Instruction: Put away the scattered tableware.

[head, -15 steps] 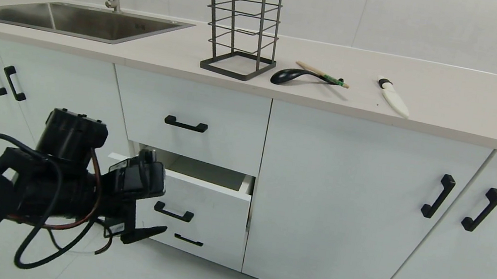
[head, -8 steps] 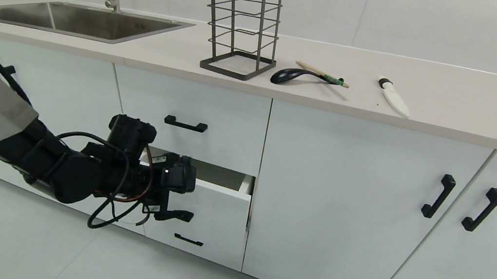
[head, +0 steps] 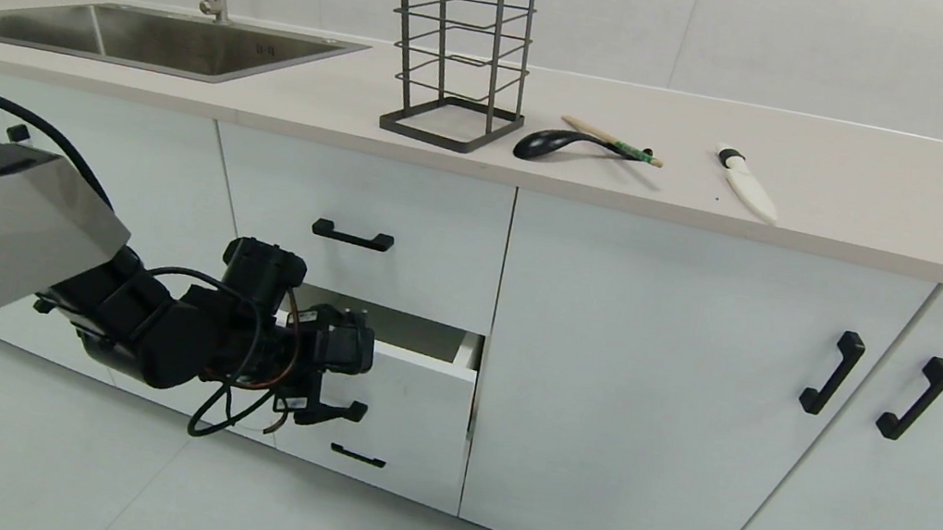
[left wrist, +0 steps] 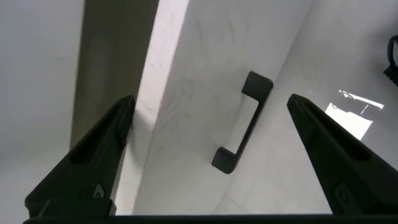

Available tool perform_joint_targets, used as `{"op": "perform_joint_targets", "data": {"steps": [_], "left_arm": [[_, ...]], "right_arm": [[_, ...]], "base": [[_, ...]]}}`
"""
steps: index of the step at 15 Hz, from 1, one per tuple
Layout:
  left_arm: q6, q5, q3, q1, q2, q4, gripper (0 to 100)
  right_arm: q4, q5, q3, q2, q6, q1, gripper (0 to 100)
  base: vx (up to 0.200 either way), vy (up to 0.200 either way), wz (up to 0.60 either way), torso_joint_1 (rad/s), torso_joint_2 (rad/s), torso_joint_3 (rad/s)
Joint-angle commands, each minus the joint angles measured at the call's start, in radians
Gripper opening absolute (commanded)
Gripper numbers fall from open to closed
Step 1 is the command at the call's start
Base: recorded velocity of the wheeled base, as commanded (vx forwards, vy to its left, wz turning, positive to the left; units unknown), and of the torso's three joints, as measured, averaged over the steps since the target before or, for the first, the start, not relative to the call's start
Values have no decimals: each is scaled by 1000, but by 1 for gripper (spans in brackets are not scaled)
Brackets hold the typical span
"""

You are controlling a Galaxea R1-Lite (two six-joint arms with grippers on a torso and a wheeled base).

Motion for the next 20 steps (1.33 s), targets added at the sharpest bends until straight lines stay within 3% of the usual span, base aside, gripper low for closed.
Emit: {"op": "perform_joint_targets", "data": {"steps": [1,3,6,7,8,11,20], "left_arm": [[0,-1,5,-4,25,-10,100],[0,-1,55,-9,14,-10,100],[0,-2,213,-1,-97,-10,100],[-6,-2,330,-1,-204,-10,100],[-9,-2,388,1,-278,-2,100],[-10,-4,488,-3,-368,-4,100],[-14,-8,552,-10,-454,-1,100]], "right_arm": [[0,0,0,1,0,0,0],[0,0,0,1,0,0,0],[0,0,0,1,0,0,0],[0,0,0,1,0,0,0],[0,0,0,1,0,0,0],[0,0,0,1,0,0,0],[0,0,0,1,0,0,0]], "base": [[0,0,0,0,0,0],[0,0,0,0,0,0],[0,0,0,0,0,0],[0,0,0,0,0,0],[0,0,0,0,0,0],[0,0,0,0,0,0],[0,0,0,0,0,0]]}}
